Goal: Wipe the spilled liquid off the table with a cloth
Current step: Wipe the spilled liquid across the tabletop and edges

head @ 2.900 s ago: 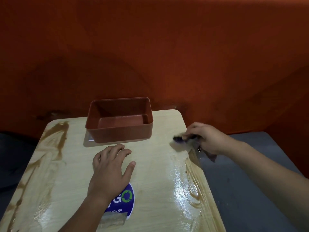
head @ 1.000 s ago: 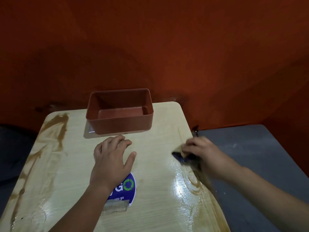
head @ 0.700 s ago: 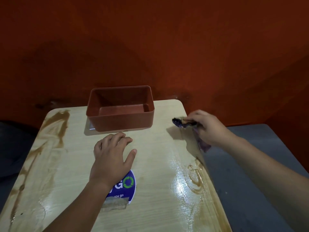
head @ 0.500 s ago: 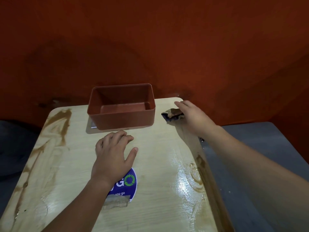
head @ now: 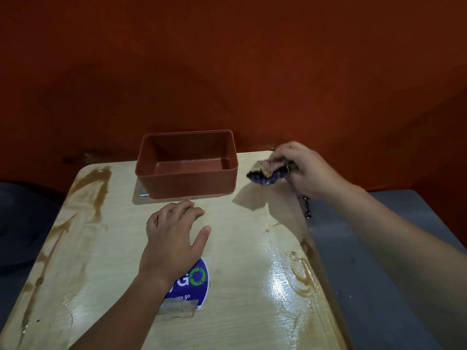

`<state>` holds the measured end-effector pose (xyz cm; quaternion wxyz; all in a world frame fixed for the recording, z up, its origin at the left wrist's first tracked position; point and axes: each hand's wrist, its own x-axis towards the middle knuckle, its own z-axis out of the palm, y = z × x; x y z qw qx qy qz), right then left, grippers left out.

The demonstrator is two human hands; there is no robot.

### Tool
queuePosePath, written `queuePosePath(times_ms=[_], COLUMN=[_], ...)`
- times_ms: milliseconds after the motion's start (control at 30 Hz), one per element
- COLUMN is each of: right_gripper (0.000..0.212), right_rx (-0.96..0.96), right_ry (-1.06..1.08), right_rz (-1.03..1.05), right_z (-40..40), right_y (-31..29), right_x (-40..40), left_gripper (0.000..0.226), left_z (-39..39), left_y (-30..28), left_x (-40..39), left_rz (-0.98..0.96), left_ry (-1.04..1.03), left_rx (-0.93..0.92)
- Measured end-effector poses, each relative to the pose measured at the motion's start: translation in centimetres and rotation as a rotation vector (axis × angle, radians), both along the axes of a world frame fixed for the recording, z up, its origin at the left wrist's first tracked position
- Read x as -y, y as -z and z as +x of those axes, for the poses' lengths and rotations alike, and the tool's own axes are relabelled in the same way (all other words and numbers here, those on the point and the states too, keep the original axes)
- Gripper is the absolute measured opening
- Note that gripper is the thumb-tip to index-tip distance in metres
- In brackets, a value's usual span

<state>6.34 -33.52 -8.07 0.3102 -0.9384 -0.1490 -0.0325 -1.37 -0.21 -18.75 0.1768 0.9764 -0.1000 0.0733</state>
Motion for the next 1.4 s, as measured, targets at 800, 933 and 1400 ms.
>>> queuePosePath(times_ms=[800,933,1400], right_gripper=[0.029,0.025,0.016], right_rx=[-0.150,-0.064,-0.215], right_ry=[-0.172,-0.011,-0.279], right_rz=[0.041,0.228,0.157], right_z=[-5.8,-2.6,-10.4], right_y=[5.6,4.2,6.6], right_x=[-1.6,1.0,0.3], left_gripper=[0.038,0.039,0.045], left_z=[0.0,0.1,0.0], left_y=[0.1,0.2,-0.1], left_x=[0.0,0.0,0.1], left_rz=[-0.006,0.005,0.009], left_ry=[-0.005,-0.014,-0.012], left_rx=[-0.002,0.001,-0.019])
